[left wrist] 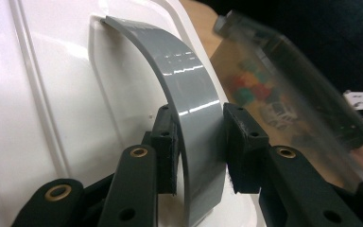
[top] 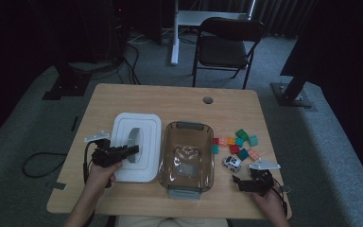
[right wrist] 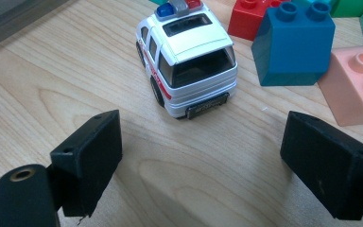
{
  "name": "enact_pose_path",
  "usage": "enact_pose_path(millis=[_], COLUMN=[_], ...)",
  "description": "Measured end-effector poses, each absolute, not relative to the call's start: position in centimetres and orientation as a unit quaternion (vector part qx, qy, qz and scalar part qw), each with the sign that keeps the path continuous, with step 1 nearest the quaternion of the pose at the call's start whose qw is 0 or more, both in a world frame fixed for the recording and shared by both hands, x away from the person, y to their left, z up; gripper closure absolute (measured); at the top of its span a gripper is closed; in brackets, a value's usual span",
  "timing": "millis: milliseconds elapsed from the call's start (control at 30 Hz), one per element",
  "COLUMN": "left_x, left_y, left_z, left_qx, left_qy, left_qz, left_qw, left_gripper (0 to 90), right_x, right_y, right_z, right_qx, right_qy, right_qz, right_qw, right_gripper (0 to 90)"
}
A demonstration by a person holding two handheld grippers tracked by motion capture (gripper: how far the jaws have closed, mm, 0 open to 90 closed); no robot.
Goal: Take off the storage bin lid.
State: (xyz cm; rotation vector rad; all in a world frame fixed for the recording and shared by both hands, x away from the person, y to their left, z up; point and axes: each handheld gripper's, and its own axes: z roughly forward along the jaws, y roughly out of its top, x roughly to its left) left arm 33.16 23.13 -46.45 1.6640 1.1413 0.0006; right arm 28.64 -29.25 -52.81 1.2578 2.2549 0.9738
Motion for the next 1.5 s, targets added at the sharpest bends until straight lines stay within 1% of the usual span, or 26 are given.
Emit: enact_pose_path(millis=[300, 400, 467, 600, 700, 733, 767, 867, 900, 967, 1033, 1067, 1133, 1167, 1233, 1333, 1500], left_x=[35.4, 35.9, 36.3, 36.6, 36.3, 36.2, 35.9, 35.3, 35.1, 35.0, 34.9, 34.7, 34.3, 34.2, 34.0, 34.0, 33.9], left_y=[22.4, 22.2, 22.3, 22.4, 22.1, 22.0, 21.8, 21.5, 21.5, 21.4, 21.3, 21.0, 20.7, 20.6, 20.4, 20.6, 21.4], left_z=[-49.7, -50.5, -51.1, -51.8, -51.5, -51.4, -51.2, -50.5, -50.2, -50.1, -50.0, -49.9, -49.9, -49.9, -49.9, -49.7, -49.3], left_qx=[0.697, 0.702, 0.698, 0.697, 0.704, 0.707, 0.715, 0.733, 0.737, 0.739, 0.740, 0.745, 0.753, 0.759, 0.766, 0.773, 0.770], left_qy=[0.502, 0.510, 0.523, 0.531, 0.526, 0.521, 0.516, 0.491, 0.489, 0.488, 0.490, 0.487, 0.486, 0.482, 0.476, 0.481, 0.491], left_qz=[-0.025, -0.019, -0.028, -0.029, -0.007, 0.003, 0.025, 0.048, 0.059, 0.058, 0.062, 0.070, 0.088, 0.092, 0.094, 0.110, 0.128], left_qw=[0.511, 0.496, 0.488, 0.481, 0.478, 0.477, 0.472, 0.469, 0.463, 0.460, 0.458, 0.450, 0.435, 0.428, 0.421, 0.400, 0.387], left_gripper=[68.7, 68.7, 68.1, 66.2, 64.5, 58.8, 53.9, 37.9, 36.9, 30.7, 26.5, 20.3, 15.1, 9.3, 0.8, 0.3, 0.3], right_x=[28.6, 28.6, 28.6, 28.6, 28.6, 28.6, 28.6, 28.6, 28.6, 28.6, 28.6, 28.6, 28.6, 28.6, 28.6, 28.6, 28.6], right_y=[-29.3, -29.3, -29.3, -29.3, -29.3, -29.3, -29.3, -29.3, -29.3, -29.3, -29.3, -29.3, -29.3, -29.3, -29.3, -29.3, -29.3], right_z=[-52.8, -52.8, -52.8, -52.8, -52.8, -52.8, -52.8, -52.8, -52.8, -52.8, -52.8, -52.8, -52.8, -52.8, -52.8, -52.8, -52.8], right_qx=[0.447, 0.448, 0.447, 0.447, 0.447, 0.447, 0.448, 0.447, 0.447, 0.447, 0.447, 0.448, 0.447, 0.447, 0.447, 0.447, 0.447], right_qy=[0.802, 0.802, 0.802, 0.802, 0.802, 0.802, 0.802, 0.802, 0.802, 0.802, 0.802, 0.802, 0.802, 0.802, 0.802, 0.802, 0.802], right_qz=[0.347, 0.347, 0.347, 0.346, 0.347, 0.347, 0.346, 0.347, 0.347, 0.347, 0.347, 0.346, 0.347, 0.347, 0.347, 0.347, 0.347], right_qw=[0.190, 0.190, 0.190, 0.190, 0.190, 0.190, 0.190, 0.190, 0.190, 0.190, 0.190, 0.190, 0.190, 0.190, 0.190, 0.190, 0.190], right_gripper=[13.0, 13.0, 13.0, 13.0, 13.0, 13.0, 13.0, 13.0, 13.0, 13.0, 13.0, 13.0, 13.0, 13.0, 13.0, 13.0, 13.0])
